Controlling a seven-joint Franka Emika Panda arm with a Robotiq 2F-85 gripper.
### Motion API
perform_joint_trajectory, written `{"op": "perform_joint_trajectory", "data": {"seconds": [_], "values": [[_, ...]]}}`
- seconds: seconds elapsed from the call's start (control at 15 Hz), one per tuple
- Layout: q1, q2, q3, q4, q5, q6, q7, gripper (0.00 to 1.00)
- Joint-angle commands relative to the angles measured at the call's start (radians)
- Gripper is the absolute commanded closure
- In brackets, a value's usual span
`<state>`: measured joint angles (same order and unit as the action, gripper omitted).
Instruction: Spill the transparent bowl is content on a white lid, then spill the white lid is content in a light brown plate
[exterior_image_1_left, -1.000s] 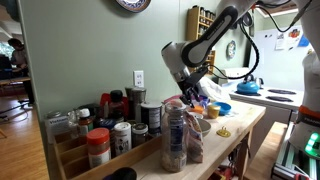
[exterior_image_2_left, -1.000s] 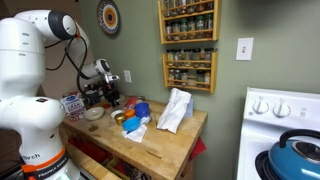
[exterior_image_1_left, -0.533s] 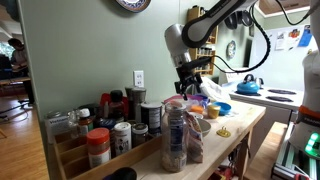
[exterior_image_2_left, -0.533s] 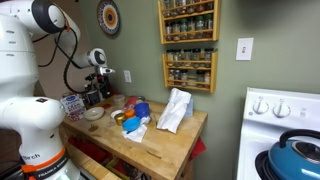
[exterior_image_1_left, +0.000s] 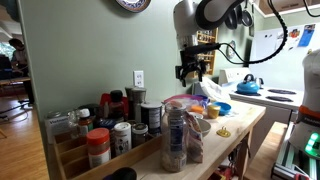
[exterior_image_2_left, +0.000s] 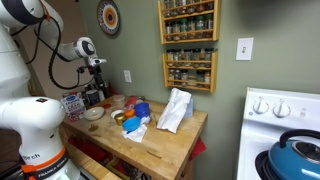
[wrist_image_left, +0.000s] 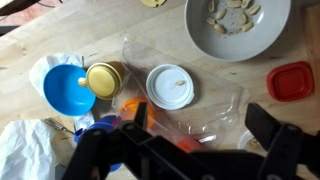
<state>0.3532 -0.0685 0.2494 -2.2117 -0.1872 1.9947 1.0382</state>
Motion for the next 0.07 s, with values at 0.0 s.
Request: {"op": "perform_joint_trajectory", "data": {"seconds": [0.0], "values": [[-0.027, -0.005, 0.029, -0.002, -0.002, -0.002, 0.001, 0.0]]}}
